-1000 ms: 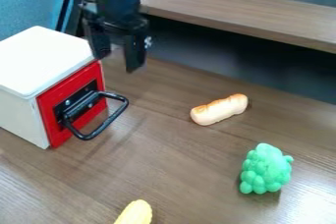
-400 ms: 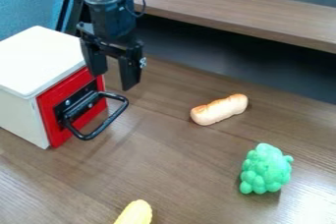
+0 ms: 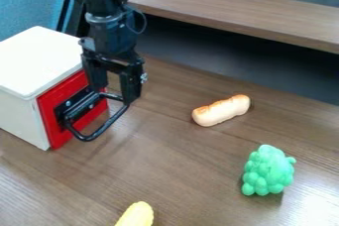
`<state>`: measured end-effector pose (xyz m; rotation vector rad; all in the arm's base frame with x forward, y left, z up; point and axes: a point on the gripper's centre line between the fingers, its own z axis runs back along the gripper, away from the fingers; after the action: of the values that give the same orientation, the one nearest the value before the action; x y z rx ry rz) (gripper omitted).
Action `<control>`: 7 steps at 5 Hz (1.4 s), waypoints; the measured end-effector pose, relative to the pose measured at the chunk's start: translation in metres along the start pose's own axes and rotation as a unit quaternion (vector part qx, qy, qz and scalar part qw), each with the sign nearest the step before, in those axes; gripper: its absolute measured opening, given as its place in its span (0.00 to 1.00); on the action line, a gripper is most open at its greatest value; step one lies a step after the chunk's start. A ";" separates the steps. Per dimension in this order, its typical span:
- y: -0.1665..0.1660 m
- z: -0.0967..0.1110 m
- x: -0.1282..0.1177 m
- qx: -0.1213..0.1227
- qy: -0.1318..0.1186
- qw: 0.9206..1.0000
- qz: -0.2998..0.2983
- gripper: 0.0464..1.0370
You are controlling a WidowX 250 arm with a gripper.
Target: Open the drawer
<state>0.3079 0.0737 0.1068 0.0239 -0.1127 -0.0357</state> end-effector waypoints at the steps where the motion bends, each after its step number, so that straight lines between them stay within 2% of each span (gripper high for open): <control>1: 0.004 -0.013 -0.003 0.007 0.010 1.000 0.010 0.96; 4: 0.018 -0.048 -0.004 0.016 0.032 0.999 0.041 0.96; 6: 0.012 -0.068 -0.002 -0.008 0.038 0.998 0.049 0.96; 7: 0.004 -0.069 0.001 -0.026 0.031 0.999 0.037 0.96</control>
<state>0.3171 0.0791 0.0390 -0.0314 -0.0513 0.0359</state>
